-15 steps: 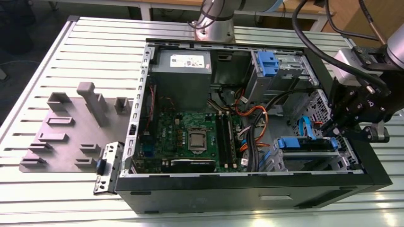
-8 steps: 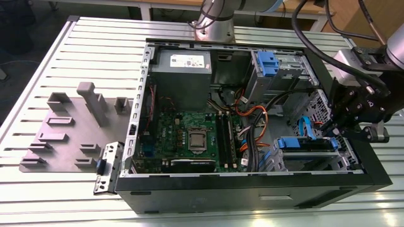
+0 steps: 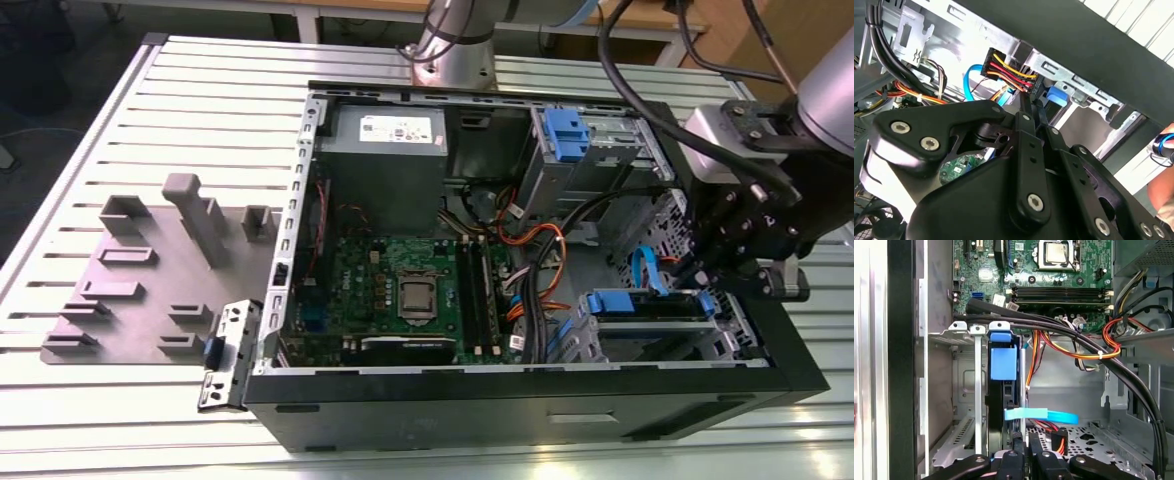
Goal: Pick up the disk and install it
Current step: 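Insert the second disk wire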
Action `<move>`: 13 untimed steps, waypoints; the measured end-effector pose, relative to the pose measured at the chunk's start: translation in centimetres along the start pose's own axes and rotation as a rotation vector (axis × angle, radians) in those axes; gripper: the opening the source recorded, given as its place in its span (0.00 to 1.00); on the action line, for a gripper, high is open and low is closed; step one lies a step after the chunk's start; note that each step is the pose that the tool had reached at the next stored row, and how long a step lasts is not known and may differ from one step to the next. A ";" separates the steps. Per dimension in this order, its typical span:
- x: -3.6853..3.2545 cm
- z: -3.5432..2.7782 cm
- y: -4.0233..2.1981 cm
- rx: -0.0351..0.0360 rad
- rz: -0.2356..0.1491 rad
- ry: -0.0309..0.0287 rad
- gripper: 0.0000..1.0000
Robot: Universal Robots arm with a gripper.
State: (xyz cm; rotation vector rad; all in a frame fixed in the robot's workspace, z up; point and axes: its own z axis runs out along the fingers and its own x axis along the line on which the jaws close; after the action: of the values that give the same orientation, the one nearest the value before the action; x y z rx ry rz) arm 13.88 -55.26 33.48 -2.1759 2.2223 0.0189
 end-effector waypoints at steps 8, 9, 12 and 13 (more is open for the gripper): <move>-0.01 -0.73 0.27 0.0189 -0.001 -0.0016 0.16; -0.01 -0.77 0.30 0.0209 -0.001 -0.0019 0.16; -0.01 -0.78 0.34 0.0232 -0.001 -0.0019 0.16; -0.01 -0.78 0.38 0.0239 -0.001 -0.0019 0.16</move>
State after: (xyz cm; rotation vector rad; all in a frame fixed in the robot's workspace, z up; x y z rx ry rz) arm 13.49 -55.26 34.25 -2.1637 2.2090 -0.0055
